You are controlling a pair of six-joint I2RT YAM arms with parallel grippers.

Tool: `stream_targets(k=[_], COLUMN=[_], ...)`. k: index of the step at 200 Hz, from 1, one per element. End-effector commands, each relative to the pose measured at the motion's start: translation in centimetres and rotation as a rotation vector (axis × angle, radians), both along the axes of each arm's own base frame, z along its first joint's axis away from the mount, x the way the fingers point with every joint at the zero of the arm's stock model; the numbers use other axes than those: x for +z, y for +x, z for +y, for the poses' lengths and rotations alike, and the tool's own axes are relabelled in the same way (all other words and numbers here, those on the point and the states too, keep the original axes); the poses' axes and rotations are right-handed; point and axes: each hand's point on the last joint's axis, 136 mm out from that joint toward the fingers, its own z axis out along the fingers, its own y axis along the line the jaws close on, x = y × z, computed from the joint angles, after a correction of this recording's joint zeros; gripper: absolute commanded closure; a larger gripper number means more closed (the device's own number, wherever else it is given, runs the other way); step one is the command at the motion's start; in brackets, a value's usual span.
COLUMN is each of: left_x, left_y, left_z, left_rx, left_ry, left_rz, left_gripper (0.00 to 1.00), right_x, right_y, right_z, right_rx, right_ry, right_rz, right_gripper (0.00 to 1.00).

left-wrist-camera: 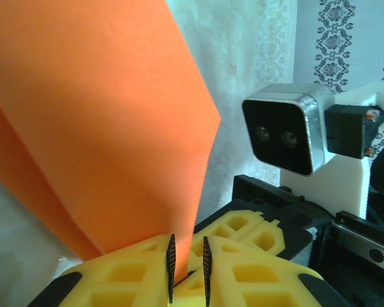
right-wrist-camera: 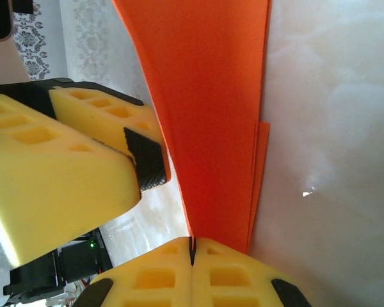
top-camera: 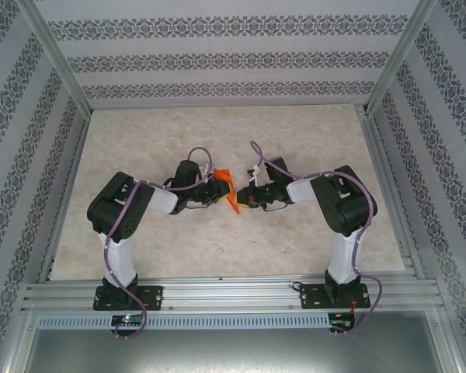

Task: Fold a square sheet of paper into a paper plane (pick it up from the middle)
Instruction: Fold the wing for the fifth time at the center of the table.

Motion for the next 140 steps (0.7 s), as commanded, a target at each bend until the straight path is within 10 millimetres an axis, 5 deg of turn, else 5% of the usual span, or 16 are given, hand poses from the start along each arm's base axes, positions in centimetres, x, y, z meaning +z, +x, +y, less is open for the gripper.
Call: stream_targets(k=[1,72,140], left_x=[0.0,-3.0,-5.4], left_y=[0.2,-0.3,-0.7], left_z=[-0.9,-0.3,0.8], left_rx=[-0.03,-0.018,0.0], left_ry=[-0.008,0.094,0.207], left_rz=[-0.028,0.06,0.155], left_gripper=[0.78,0.81,0.83], right_x=[-0.5,-1.6,-0.1], right_y=[0.0,-0.2,-0.8], right_z=[-0.1,-0.4,-1.8], right_rx=[0.0,-0.001,-0.002], right_ry=[0.012,-0.024,-0.121], right_rz=[0.022,0.048,-0.016], right_gripper=[1.0,0.98,0.82])
